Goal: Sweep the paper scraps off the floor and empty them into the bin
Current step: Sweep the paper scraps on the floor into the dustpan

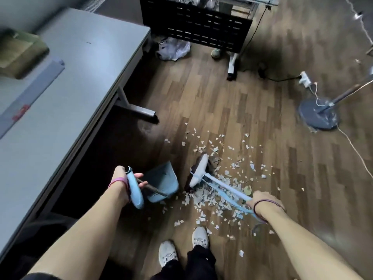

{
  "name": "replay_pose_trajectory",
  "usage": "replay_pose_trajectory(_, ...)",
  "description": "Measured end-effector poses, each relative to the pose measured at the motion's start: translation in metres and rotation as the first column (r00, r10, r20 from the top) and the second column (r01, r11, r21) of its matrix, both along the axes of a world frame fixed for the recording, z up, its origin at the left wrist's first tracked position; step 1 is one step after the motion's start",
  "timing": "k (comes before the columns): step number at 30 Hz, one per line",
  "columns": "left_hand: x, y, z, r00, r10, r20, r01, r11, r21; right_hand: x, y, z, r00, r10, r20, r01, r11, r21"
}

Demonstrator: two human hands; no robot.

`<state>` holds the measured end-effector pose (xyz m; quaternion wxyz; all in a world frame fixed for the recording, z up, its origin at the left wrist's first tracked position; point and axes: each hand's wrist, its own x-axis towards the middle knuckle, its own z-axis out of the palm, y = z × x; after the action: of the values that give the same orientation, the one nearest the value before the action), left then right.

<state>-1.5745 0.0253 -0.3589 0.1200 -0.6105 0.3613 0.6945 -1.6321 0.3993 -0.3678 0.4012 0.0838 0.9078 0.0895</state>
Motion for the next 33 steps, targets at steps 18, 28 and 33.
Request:
replay_pose_trajectory(18, -0.116, -0.012, -0.004, 0.691, -0.579, 0.432, 0.722, 0.536, -0.437, -0.202, -0.133, -0.058, 0.954, 0.286, -0.087, -0.298, 0.895, -0.331)
replay_pose_trajectory(28, -0.218, 0.021, -0.02, 0.643, -0.557, 0.526, 0.766, 0.483, -0.425, -0.267, -0.066, -0.094, 0.981, 0.196, 0.004, -0.188, 0.947, -0.261)
replay_pose_trajectory(33, -0.28, 0.075, -0.005, 0.533, -0.651, 0.541, 0.844, 0.366, -0.391, -0.272, 0.019, -0.07, 0.999, 0.045, 0.029, -0.039, 0.982, -0.185)
